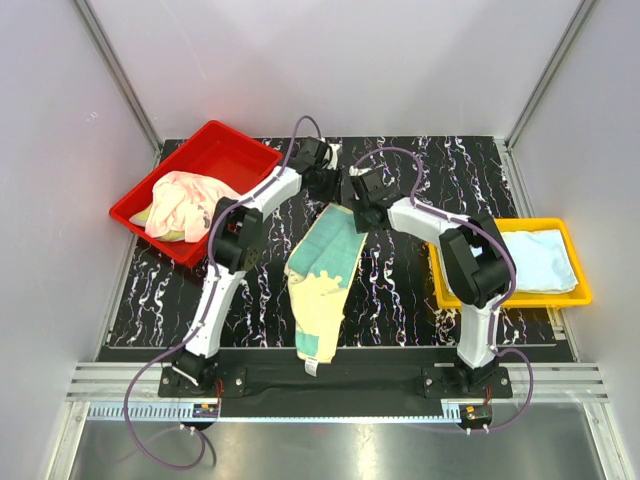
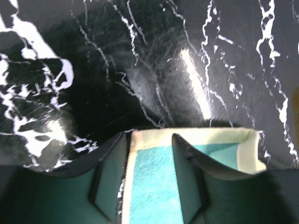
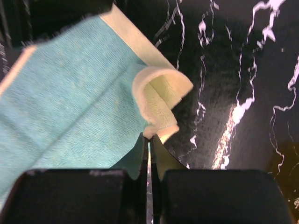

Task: Fold and stack the towels
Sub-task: Flatten out the crumpled towel

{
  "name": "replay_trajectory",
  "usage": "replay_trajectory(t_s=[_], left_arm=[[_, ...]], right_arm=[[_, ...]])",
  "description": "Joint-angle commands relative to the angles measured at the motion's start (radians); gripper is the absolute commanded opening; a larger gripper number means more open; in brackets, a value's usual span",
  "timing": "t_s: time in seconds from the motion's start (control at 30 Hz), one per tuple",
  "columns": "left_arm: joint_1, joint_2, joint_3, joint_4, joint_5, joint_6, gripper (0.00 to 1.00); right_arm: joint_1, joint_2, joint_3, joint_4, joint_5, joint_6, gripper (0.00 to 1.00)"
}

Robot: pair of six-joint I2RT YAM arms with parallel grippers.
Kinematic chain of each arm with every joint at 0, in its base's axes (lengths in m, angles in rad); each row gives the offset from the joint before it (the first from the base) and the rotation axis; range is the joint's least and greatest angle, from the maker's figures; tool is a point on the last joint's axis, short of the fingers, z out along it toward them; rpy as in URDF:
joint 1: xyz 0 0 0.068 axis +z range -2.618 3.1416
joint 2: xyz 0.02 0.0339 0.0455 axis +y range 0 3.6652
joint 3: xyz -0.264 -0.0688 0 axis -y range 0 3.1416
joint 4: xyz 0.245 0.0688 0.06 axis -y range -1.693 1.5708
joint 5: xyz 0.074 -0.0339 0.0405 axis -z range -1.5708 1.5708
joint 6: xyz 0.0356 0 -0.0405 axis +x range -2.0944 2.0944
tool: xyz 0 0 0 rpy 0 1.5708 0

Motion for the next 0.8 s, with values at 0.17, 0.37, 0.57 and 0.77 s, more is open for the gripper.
replay_trajectory(t_s=[0.17,0.37,0.57,0.77], left_arm=[[-0.041,-0.024,-0.101,-0.108,-0.167,-0.075,0.34],[-0.046,-0.042,-0.142,-0.090,-0.143,-0.112,0.00],[-0.043,-0.154,-0.223,-0.091,-0.139,-0.146,0.00],[-0.035,-0.508,-0.401,-0.051,-0.181,-0.149,0.00]], right_arm=[[0.003,-0.066,-0.083,0.089,0.026,0.037,0.00],[0.001,-0.100,-0.143,0.121,0.017,0.063,0.00],[-0.006,-0.168,-0.185,0.103,0.042,0.040,0.00],[-0.006,-0.283,-0.104,0.004,0.005,-0.011,0.00]])
